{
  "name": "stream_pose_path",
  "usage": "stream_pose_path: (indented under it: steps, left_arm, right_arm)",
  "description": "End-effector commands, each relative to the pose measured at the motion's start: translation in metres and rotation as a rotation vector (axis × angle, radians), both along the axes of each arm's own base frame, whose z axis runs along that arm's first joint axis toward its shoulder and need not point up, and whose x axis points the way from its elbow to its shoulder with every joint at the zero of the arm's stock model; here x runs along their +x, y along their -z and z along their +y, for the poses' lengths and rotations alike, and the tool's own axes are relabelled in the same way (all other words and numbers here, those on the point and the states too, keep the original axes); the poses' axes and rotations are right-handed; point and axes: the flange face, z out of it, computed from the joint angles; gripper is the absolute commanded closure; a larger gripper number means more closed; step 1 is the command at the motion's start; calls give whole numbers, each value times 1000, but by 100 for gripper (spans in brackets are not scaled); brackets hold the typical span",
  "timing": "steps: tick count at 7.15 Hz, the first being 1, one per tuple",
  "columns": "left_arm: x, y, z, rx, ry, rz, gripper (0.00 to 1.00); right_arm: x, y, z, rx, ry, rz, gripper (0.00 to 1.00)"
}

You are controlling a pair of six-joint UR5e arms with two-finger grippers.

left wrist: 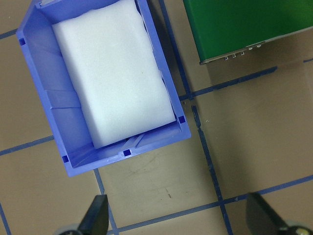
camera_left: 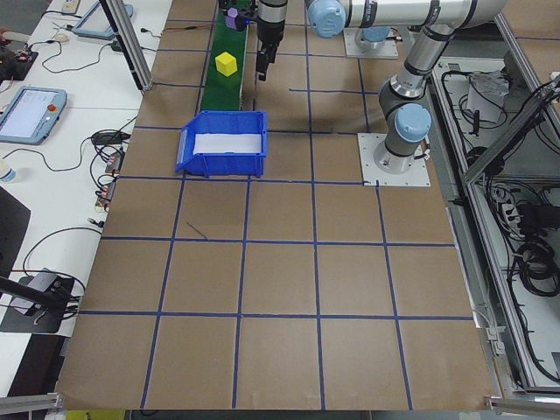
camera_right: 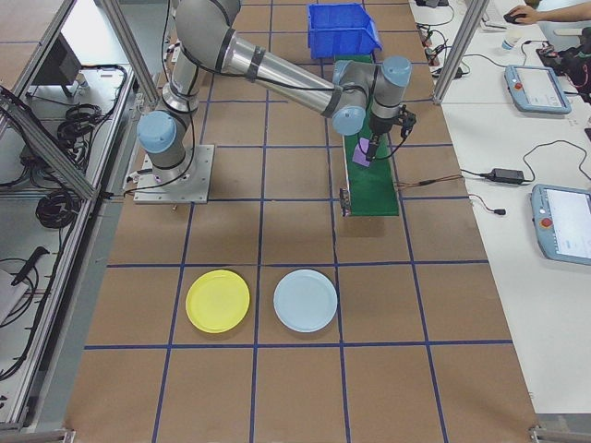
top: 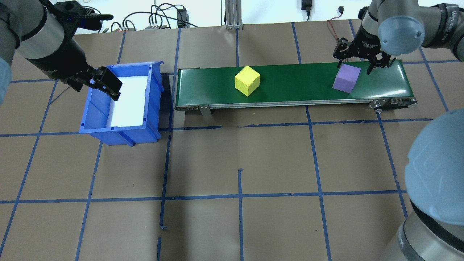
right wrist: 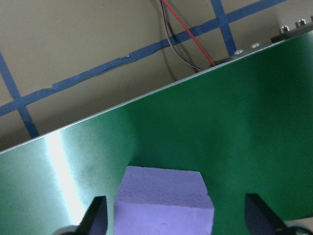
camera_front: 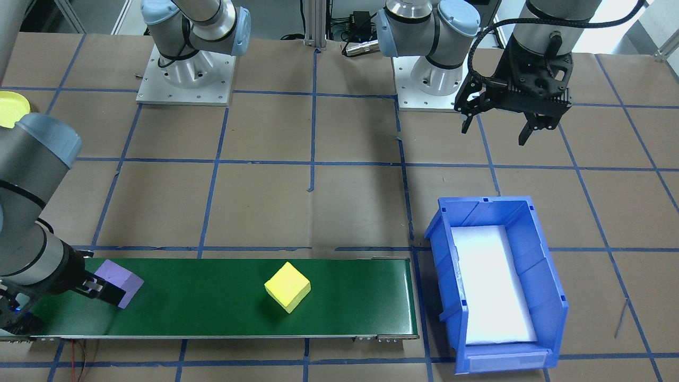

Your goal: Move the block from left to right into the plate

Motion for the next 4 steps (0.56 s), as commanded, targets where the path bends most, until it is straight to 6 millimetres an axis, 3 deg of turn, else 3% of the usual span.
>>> stream_pose_path:
  steps: [1, 2, 3, 4]
  left_arm:
    - [0, 0, 0, 1, -2, 2, 0]
    - [0, 0, 0, 1, -6, 1, 0]
    - [0, 0, 0, 1, -6, 1, 0]
    - [0, 0, 0, 1, -6, 1, 0]
  right_arm:
    - [-9, 27, 5, 42, 27, -17, 3]
    - [-19, 32, 9, 53, 34, -14, 17]
    - [-28, 28, 6, 43, 43, -18, 63]
    - [-34, 25, 5, 37, 46, -19, 77]
